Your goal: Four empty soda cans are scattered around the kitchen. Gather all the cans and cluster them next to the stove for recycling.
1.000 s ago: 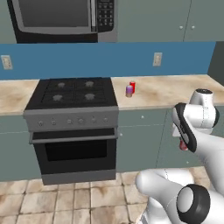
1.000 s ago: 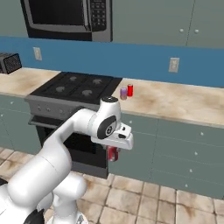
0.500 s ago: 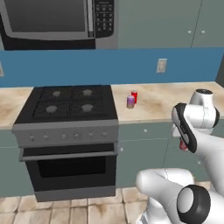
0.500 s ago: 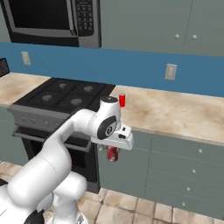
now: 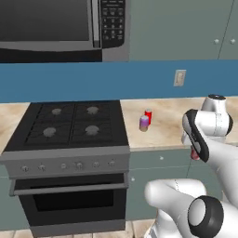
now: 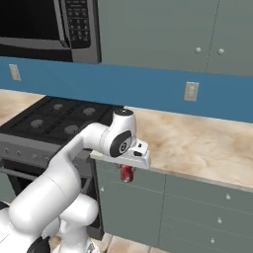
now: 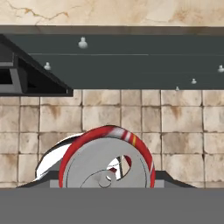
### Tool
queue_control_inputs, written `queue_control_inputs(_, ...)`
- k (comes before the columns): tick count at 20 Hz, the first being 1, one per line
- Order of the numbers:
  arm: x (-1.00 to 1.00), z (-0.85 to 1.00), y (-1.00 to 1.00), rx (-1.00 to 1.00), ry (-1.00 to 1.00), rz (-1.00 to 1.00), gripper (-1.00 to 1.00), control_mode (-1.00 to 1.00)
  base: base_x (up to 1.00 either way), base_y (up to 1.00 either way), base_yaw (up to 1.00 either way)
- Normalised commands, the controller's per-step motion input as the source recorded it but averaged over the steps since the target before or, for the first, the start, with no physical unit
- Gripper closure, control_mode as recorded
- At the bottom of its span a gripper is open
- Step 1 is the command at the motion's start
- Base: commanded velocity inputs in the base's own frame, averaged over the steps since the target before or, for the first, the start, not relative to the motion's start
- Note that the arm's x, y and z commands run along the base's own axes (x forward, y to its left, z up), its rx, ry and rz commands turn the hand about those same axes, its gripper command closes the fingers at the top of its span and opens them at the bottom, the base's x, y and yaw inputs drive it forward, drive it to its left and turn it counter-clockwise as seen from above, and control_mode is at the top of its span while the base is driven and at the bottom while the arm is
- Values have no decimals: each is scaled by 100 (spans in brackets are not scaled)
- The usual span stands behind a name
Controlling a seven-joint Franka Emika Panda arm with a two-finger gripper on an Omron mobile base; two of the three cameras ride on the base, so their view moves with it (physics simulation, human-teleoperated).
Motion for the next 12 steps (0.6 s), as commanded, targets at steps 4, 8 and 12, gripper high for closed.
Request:
queue_control_inputs(4, 0, 0, 0, 0, 0, 0, 100, 100, 51, -28, 1)
queue_control_inputs(8, 0, 0, 0, 0, 0, 0, 100, 100, 31, -27, 3)
queue_control_inputs(12, 0, 0, 0, 0, 0, 0, 100, 100, 30, -30, 2)
